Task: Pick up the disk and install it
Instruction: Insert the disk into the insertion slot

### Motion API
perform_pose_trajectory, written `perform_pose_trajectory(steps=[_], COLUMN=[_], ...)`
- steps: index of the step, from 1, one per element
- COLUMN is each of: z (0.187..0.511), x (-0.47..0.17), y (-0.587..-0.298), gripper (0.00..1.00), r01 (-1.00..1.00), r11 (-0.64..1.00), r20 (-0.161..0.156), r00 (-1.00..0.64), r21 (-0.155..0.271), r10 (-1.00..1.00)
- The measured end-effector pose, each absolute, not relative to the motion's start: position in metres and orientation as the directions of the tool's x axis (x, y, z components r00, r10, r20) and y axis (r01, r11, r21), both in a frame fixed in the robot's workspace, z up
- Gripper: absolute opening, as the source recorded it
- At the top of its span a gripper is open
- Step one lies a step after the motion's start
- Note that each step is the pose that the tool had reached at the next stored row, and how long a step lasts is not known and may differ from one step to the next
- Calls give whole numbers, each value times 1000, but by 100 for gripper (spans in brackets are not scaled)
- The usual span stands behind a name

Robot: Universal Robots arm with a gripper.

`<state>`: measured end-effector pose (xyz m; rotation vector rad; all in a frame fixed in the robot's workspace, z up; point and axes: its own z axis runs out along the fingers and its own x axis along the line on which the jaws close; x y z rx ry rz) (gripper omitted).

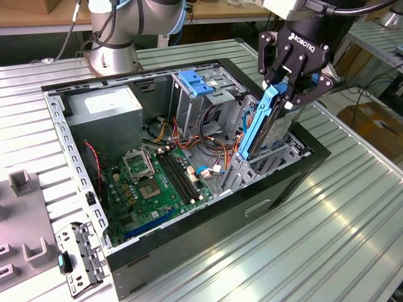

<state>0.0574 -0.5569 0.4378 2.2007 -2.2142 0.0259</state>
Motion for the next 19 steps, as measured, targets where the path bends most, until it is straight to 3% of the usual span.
perform_pose_trajectory(steps=[18,19], z=[431,426], x=[57,57], y=[-557,-557], gripper=[37,44], r01=[-1000,-1000], r11=[6,6], r20=[26,26], r00=[-6,-6], r21=[2,2], r10=[-1000,-1000])
